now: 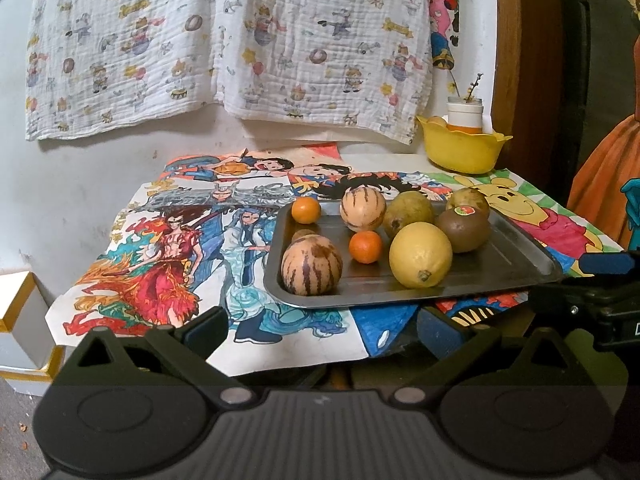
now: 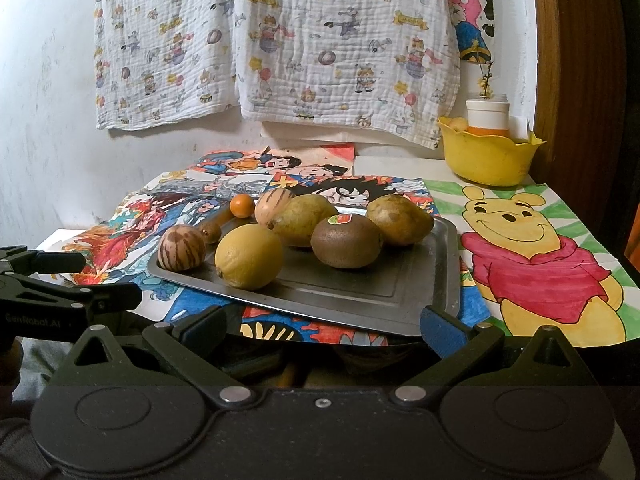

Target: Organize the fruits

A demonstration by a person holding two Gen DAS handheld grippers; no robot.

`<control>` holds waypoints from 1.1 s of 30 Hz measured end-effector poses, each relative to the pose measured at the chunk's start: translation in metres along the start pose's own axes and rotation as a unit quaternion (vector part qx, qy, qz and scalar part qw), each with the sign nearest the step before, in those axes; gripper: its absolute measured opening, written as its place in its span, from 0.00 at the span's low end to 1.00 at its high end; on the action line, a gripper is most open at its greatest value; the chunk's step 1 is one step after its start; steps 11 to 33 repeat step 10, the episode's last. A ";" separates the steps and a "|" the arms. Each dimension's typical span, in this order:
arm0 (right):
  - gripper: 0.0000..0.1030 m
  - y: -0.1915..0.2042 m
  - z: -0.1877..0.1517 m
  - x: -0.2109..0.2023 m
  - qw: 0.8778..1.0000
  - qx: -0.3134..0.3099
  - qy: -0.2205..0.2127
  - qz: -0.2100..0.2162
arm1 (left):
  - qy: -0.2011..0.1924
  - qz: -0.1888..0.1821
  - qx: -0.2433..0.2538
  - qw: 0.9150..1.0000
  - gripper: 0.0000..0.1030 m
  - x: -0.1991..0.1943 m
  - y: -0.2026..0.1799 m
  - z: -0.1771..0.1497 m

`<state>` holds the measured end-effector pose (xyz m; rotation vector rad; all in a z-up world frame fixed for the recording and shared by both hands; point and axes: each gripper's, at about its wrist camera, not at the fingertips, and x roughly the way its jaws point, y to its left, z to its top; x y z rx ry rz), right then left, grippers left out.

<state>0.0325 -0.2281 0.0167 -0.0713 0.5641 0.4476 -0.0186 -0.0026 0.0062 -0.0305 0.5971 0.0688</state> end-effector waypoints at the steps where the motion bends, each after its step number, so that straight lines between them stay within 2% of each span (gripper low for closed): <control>1: 0.99 0.000 0.000 0.000 1.000 0.000 0.000 0.000 | 0.000 0.000 0.000 1.000 1.00 0.000 0.000 0.000; 33: 0.99 0.000 0.000 0.000 1.000 -0.001 0.001 0.000 | -0.001 0.000 0.001 1.000 1.00 0.000 -0.001 -0.001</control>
